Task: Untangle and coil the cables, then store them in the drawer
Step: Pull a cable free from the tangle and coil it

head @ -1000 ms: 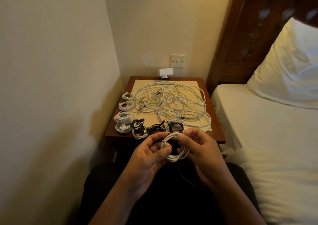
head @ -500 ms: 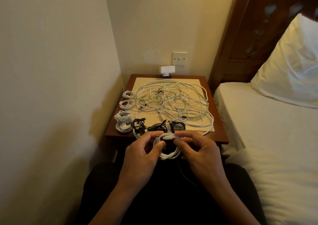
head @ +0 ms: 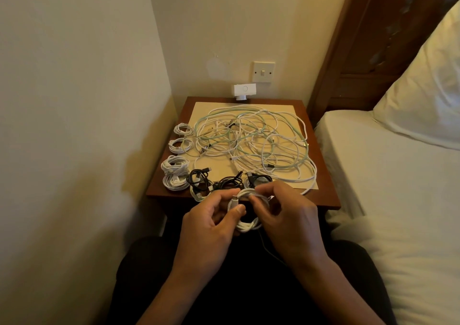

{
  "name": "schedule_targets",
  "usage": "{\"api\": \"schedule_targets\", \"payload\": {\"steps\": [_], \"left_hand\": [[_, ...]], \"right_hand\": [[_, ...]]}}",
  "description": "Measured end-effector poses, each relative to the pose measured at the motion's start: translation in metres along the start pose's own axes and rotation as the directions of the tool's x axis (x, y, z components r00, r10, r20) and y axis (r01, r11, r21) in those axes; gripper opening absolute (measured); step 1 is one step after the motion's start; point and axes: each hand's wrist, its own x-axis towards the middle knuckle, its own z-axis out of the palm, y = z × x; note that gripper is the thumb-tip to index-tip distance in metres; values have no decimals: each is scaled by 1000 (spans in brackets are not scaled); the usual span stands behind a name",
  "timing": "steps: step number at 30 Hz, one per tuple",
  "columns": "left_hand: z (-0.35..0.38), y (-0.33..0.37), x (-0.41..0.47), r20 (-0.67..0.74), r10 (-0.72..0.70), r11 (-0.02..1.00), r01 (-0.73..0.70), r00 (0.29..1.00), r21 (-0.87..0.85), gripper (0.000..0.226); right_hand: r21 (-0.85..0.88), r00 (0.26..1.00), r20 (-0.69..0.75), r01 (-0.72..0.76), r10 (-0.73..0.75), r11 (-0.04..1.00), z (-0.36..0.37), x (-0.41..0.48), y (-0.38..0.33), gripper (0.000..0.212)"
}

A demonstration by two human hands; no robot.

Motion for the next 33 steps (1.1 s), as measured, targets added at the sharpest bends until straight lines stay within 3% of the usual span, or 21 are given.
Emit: {"api": "schedule_targets", "payload": {"steps": [5, 11, 15, 22, 27, 33], "left_hand": [[-8, -8, 33, 2, -23, 1000, 23, 1000, -17, 29], [-22, -11, 94, -76, 27, 997, -21, 997, 74, 25], [-42, -9, 155, -140, 70, 991, -52, 988, 125, 23], [-88, -28, 315, -292, 1, 987, 46, 956, 152, 22], [-96, -52, 397, -383, -142, 969, 207, 913, 136, 25], [-104, -82, 433, -402, -197, 843, 364, 894, 396, 25]], "right_hand": [[168, 961, 160, -251, 225, 953, 7, 33, 8, 15], [282, 934, 289, -293, 210, 914, 15, 68, 30, 23], [196, 967, 194, -202, 164, 960, 10, 101, 54, 19], [-103, 987, 109, -106, 117, 989, 1, 168, 112, 26], [-289, 938, 294, -97, 185, 952, 8, 199, 145, 40], [-288, 926, 352, -33, 138, 957, 12, 211, 168, 25]]}}
